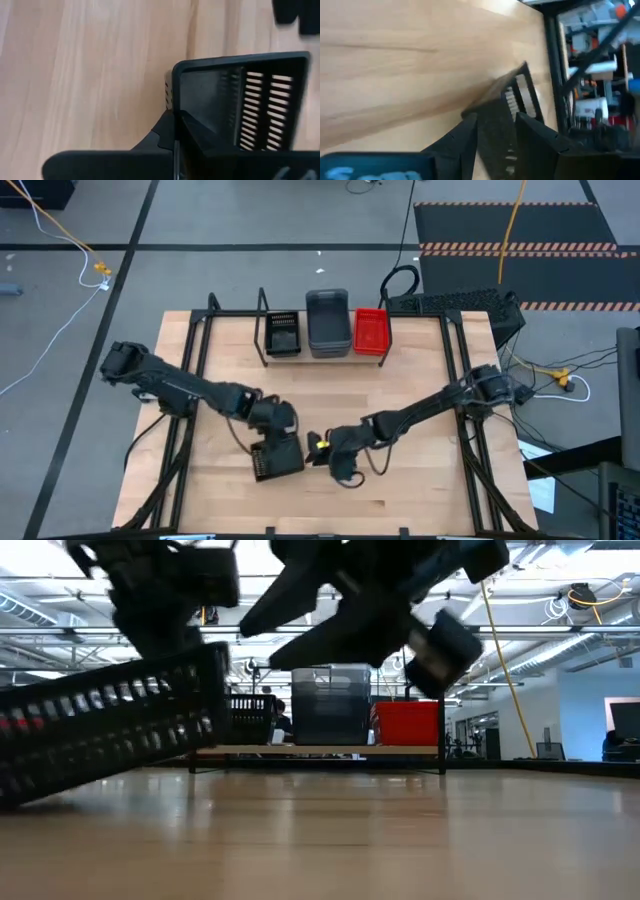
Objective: Stack baskets on shelf by color
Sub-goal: Stack the black bin on top of the other black bins on the shelf
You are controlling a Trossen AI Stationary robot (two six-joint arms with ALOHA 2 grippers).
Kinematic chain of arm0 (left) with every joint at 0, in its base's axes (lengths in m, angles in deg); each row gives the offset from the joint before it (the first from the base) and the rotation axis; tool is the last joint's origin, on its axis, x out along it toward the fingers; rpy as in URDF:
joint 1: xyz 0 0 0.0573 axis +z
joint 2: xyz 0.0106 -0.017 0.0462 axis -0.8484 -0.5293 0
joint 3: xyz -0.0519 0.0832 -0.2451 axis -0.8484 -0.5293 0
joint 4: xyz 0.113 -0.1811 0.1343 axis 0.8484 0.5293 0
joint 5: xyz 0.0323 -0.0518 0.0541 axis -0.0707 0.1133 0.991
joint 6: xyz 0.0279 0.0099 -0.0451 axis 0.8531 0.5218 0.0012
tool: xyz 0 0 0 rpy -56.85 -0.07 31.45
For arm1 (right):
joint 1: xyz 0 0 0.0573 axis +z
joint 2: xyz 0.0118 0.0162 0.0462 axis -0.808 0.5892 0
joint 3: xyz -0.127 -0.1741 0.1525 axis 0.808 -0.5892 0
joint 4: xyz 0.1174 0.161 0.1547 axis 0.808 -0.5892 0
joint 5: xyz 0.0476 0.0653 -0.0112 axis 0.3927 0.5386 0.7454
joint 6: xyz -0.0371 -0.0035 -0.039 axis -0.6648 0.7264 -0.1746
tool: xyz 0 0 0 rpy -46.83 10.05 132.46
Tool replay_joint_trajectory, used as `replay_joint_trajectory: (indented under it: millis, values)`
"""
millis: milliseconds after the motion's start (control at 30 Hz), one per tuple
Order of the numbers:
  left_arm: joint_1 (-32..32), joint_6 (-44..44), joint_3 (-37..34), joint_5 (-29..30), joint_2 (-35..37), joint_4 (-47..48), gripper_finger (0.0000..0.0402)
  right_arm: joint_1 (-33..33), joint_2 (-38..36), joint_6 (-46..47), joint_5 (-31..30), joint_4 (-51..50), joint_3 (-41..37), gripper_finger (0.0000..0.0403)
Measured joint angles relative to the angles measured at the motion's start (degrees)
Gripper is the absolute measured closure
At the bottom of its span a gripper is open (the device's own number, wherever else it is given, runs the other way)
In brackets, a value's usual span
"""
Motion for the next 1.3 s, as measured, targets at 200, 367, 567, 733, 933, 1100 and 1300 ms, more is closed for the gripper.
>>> replay_joint_trajectory:
  millis: [200,367,567,733,933,1100,1300]
  values:
    - [2.92,5.76,-0.06,-4.97,-3.43,-4.75,0.0394,-0.68,4.05,-8.88,-1.94,-6.06,4.51,0.0273]
    - [2.88,7.69,-0.11,-7.38,-5.7,-6.26,0.039,-1.64,4.13,-10.68,-1.69,-8.23,4.52,0.0273]
    - [2.96,10.13,-0.13,-8.49,-6.94,-10.45,0.0395,-2.51,4.14,-10.3,-0.05,-8.88,4.46,0.0273]
    - [3.27,10.33,-0.17,-8.21,-7.13,-12.56,0.0384,-2.78,5.3,-8.62,1.25,-9.13,4.35,0.0274]
    - [3.27,10.08,-0.12,-8.26,-7.06,-12.79,0.0385,-2.31,3.41,-8.23,1.15,-8.58,4.35,0.0274]
    - [3.17,9.43,-0.08,-7.17,-7.01,-13.04,0.037,-2.0,2.55,-8.14,1.11,-8.5,4.35,0.0273]
    - [2.72,8.7,-0.08,-3.47,-7.03,-13.06,0.0293,-1.62,2.37,-5.35,1.11,-12.64,4.43,0.0274]
